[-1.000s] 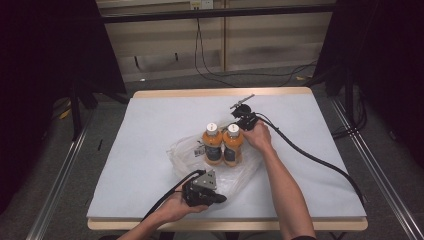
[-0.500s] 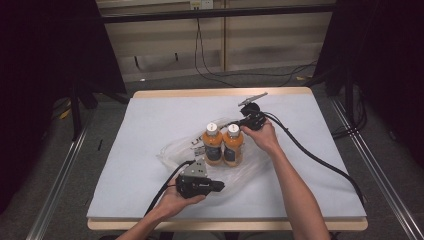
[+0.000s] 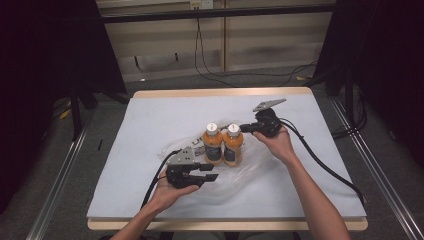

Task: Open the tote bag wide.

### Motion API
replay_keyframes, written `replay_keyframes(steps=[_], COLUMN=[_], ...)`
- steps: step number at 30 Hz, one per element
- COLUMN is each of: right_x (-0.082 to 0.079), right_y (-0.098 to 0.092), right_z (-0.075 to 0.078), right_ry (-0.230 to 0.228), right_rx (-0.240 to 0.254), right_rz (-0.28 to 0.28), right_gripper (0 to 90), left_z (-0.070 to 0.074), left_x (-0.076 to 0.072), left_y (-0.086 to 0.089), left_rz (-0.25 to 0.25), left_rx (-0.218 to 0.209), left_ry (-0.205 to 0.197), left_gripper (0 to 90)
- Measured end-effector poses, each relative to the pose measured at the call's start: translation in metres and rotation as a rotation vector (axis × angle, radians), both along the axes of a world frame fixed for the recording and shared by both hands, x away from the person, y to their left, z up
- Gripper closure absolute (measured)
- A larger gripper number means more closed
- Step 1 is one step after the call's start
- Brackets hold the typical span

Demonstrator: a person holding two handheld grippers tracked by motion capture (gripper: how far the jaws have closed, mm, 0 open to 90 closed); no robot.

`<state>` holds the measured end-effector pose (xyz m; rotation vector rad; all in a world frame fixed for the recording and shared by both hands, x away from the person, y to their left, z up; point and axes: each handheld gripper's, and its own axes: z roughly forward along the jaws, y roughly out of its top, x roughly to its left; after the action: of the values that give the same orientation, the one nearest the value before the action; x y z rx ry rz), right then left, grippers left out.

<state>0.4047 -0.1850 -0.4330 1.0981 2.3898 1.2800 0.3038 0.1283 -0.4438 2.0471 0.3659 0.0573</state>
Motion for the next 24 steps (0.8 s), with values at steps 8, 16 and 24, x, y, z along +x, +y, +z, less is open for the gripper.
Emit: replay_keyframes(steps=[8, 16, 24], right_x=[-0.033, -0.071, -0.104], right_y=[-0.018, -0.037, -0.061], right_z=[0.011, 0.017, 0.021], right_ry=[-0.081, -0.118, -0.160], right_rx=[0.026, 0.068, 0.034], right_rz=[-0.010, -0.051, -0.106], right_gripper=[76.4, 36.4, 22.0], left_z=[0.005, 0.007, 0.013], left_x=[0.005, -0.001, -0.004], left_y=[0.011, 0.029, 0.052], left_rz=[0.078, 0.120, 0.184], left_rx=[0.007, 0.052, 0.036], left_ry=[-0.003, -0.022, -0.033], left_gripper=[29.2, 16.3, 8.5])
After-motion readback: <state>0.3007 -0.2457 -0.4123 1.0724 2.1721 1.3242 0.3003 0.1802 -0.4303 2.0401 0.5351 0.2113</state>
